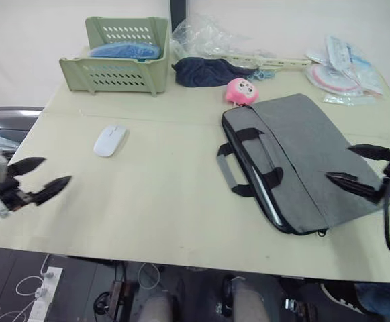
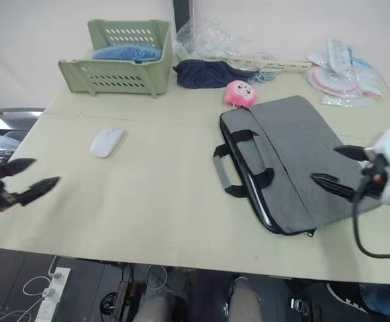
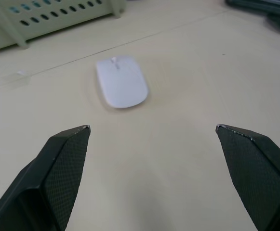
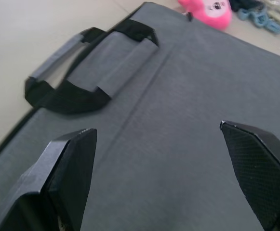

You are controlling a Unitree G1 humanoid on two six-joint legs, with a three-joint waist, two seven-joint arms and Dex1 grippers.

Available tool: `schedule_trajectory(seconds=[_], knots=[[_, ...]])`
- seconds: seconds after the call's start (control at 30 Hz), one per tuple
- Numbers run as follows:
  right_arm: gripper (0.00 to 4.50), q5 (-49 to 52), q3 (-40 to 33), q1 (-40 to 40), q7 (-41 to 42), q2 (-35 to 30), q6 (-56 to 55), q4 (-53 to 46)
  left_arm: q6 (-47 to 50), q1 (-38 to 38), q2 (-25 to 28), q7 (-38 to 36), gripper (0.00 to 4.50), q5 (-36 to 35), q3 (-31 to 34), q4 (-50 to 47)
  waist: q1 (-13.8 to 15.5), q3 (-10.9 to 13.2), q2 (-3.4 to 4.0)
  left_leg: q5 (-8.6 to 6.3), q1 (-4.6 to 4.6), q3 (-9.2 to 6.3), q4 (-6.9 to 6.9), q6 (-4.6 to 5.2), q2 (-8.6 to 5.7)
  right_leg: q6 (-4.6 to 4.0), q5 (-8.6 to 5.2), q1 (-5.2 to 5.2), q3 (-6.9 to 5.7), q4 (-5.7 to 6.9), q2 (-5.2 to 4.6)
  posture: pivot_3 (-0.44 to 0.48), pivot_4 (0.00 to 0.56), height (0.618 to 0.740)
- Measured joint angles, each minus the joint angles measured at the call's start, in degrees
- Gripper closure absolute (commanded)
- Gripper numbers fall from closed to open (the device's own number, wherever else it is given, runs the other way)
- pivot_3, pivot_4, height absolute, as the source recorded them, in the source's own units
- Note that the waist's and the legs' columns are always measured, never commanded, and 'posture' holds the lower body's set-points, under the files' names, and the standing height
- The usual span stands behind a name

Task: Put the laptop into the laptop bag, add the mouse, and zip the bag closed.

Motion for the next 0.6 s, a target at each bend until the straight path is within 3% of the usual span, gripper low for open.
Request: schedule_trajectory(seconds=[0.17, 0.3, 0.6], knots=[[0.03, -3.96, -2.67, -1.3, 11.75, -9.9, -11.7, 25.52, -6.25, -6.04, 8.43, -6.82, 0.0, 4.43, -0.27, 22.92, -0.54, 0.17, 0.03, 0.0, 0.18, 0.24, -0.19, 0.0, 0.04, 0.0, -0.02, -0.02, 0.02, -0.01, 0.0, 0.0, 0.15, 0.74], [0.03, -7.62, -0.83, -4.6, 14.8, -12.44, -21.81, 40.04, -10.75, -13.92, 11.45, -10.76, 0.0, 7.78, -4.24, 35.6, -1.43, 0.17, 0.03, 0.0, 0.24, 0.31, -0.3, 0.0, 0.07, 0.0, -0.02, -0.02, 0.02, 0.0, 0.0, 0.0, 0.15, 0.74], [0.03, -9.13, 1.69, -8.5, 16.98, -12.92, -27.25, 49.32, -15.85, -20.26, 12.19, -14.84, 0.0, 11.4, -8.71, 44.5, -3.63, 0.21, 0.1, 0.0, 0.27, 0.36, -0.29, 0.0, 0.11, 0.0, -0.02, -0.06, 0.03, 0.14, 0.0, 0.0, 0.15, 0.74]])
